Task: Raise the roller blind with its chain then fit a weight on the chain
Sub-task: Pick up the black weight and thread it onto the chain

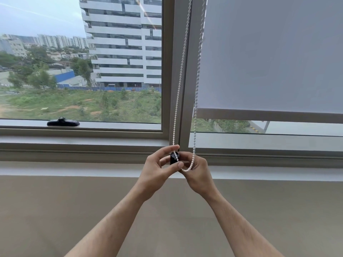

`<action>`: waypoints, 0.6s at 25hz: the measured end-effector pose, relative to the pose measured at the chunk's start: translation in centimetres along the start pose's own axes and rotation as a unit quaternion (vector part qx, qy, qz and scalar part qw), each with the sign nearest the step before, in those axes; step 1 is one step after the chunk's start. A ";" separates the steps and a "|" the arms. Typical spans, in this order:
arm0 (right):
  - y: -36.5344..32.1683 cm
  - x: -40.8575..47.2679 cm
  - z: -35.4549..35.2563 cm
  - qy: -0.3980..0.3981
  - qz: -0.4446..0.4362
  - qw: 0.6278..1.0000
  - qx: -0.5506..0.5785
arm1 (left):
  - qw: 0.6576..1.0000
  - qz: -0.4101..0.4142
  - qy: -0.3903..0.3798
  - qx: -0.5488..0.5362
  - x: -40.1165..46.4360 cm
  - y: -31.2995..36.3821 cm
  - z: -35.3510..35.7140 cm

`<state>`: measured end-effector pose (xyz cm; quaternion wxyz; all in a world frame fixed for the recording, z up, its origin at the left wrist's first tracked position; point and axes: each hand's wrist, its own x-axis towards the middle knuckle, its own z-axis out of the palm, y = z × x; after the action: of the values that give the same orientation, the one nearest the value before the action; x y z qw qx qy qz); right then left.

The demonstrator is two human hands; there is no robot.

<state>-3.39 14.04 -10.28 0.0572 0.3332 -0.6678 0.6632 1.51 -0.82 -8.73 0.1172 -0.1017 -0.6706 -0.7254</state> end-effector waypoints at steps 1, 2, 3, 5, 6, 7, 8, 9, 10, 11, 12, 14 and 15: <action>0.1 0.0 -0.1 0.004 0.002 1.000 -0.007 | 1.000 -0.001 -0.001 -0.004 0.0 0.0 0.0; 0.2 0.1 -0.1 0.009 0.005 1.000 -0.011 | 1.000 -0.002 -0.002 -0.010 0.1 0.0 0.0; 0.2 0.1 -0.1 0.015 0.006 1.000 -0.008 | 1.000 -0.002 -0.003 -0.016 0.1 0.0 0.0; 0.3 0.2 -0.1 0.018 0.007 1.000 0.012 | 1.000 -0.002 -0.004 -0.022 0.2 0.1 -0.1; 0.3 0.2 -0.1 0.014 0.010 1.000 0.023 | 1.000 -0.001 -0.004 -0.022 0.3 0.1 -0.1; 0.3 0.2 -0.2 0.007 0.013 0.999 0.032 | 1.000 0.000 -0.005 -0.022 0.3 0.1 -0.1; 0.3 0.1 -0.5 0.001 0.017 0.999 0.036 | 1.000 0.002 -0.004 -0.023 0.3 0.1 0.0; 0.6 0.0 -0.8 -0.001 0.022 0.999 0.031 | 1.000 0.004 -0.002 -0.024 0.3 0.2 -0.1; 1.1 -0.1 -1.2 0.004 0.028 0.999 0.017 | 1.000 0.007 0.000 -0.025 0.4 0.2 -0.1; 1.7 -0.2 -1.7 0.016 0.038 0.999 0.001 | 1.000 0.010 0.001 -0.024 0.5 0.2 -0.2; 2.6 -0.3 -2.3 0.034 0.054 0.998 -0.016 | 1.000 0.012 0.001 -0.024 0.6 0.2 -0.2; 4.6 -0.4 -3.5 0.086 0.103 0.989 -0.057 | 1.000 0.014 0.003 -0.024 0.8 0.3 -0.3; 5.7 -0.4 -4.1 0.113 0.133 0.981 -0.087 | 1.000 0.013 0.004 -0.024 0.9 0.2 -0.3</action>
<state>-7.54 17.37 -14.89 0.0727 0.1583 -0.7503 0.6377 0.75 -1.12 -8.27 0.1269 -0.1100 -0.6512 -0.7401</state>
